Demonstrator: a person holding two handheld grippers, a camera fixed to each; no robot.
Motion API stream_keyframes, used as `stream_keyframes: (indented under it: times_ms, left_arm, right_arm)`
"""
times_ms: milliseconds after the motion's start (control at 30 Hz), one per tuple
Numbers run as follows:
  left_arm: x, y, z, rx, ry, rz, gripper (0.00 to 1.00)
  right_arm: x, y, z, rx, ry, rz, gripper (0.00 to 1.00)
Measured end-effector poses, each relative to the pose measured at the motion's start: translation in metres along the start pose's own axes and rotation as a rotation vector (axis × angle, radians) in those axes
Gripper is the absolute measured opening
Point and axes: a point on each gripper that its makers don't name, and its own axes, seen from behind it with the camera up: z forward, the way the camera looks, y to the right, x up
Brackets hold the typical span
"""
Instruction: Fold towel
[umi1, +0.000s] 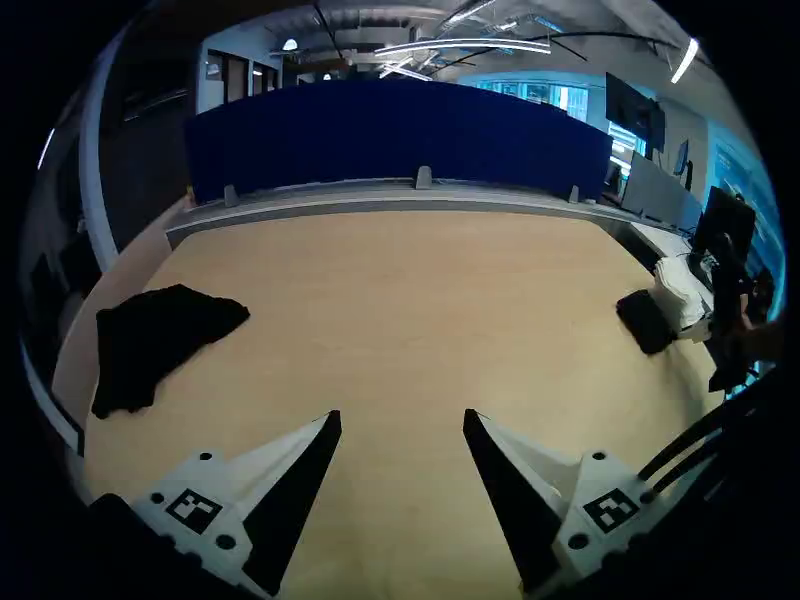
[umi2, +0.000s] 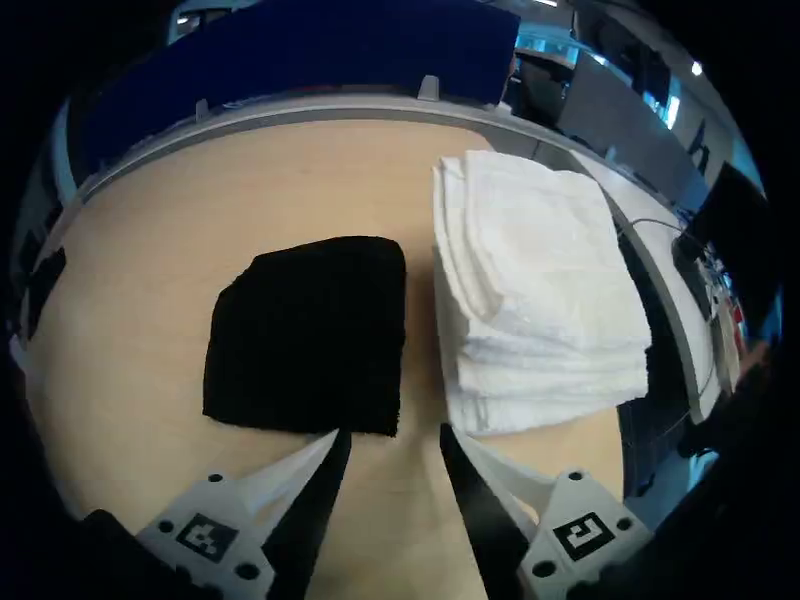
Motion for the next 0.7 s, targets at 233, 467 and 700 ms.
stream_keyframes:
  times_ms: [233, 467, 700]
  left_arm:
    - [0.002, 0.0, 0.0, -0.003, 0.002, 0.003, 0.9]
    - [0.002, -0.002, -0.002, -0.002, 0.004, 0.0, 0.9]
    - [0.003, -0.003, -0.003, -0.005, 0.012, -0.002, 0.9]
  right_arm:
    - [-0.001, -0.012, -0.002, 0.027, 0.01, 0.007, 1.0]
    - [0.003, -0.019, -0.006, 0.042, 0.03, 0.003, 1.0]
    - [0.009, -0.03, -0.014, 0.066, 0.054, 0.001, 1.0]
